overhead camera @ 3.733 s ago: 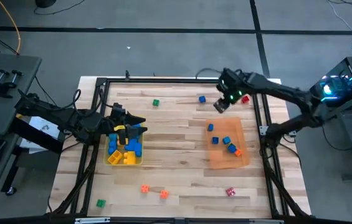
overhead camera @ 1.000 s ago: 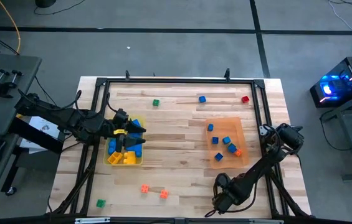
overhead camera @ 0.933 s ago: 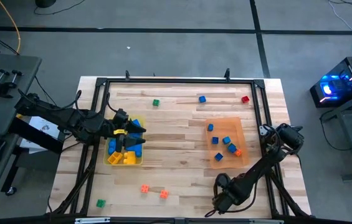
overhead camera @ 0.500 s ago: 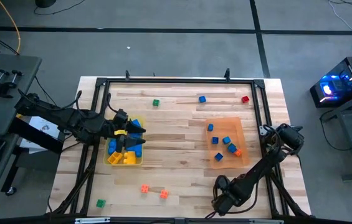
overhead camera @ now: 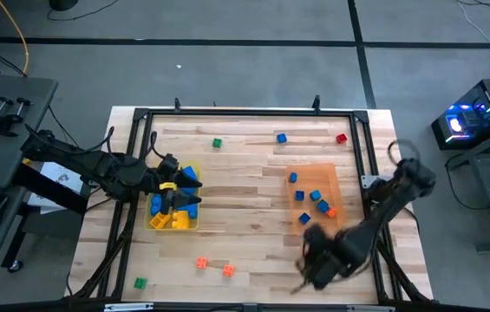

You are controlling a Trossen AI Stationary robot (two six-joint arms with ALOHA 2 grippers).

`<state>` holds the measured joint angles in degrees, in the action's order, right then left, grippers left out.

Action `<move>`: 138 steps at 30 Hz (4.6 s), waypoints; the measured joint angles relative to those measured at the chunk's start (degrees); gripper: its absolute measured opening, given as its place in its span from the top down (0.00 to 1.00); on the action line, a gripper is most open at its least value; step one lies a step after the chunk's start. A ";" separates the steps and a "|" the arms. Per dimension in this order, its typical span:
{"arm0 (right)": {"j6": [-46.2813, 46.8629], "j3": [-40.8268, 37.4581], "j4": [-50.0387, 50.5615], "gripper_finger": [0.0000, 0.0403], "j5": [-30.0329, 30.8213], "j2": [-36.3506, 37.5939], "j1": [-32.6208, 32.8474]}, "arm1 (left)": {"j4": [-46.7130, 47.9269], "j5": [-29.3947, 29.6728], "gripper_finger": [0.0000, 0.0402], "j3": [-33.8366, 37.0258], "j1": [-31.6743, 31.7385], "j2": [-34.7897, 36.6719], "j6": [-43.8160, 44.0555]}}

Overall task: Sort blocks by size
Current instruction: Put the small red game piece into the orange bin, then put the small orange game piece into the orange bin

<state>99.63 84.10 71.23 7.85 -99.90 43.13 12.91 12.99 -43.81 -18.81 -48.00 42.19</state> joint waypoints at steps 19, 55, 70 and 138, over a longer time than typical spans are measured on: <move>-15.51 -16.94 3.35 0.27 15.56 16.99 -25.97 | -10.14 -2.44 0.19 0.00 -0.76 -2.39 6.02; -23.12 -17.15 1.17 0.25 19.05 23.06 -24.72 | 34.79 -9.36 0.19 -32.81 -22.03 -59.01 -19.23; -23.54 -17.15 0.89 0.25 19.16 23.04 -24.72 | 26.29 -8.72 0.19 -26.51 -20.85 -58.84 -18.45; -14.95 -10.85 -3.27 0.25 34.21 27.04 -9.41 | 5.90 -1.92 0.77 -24.70 2.42 -53.24 -29.18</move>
<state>84.68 73.26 67.95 42.06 -72.86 33.72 18.81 11.08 -68.51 -16.39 -101.24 13.02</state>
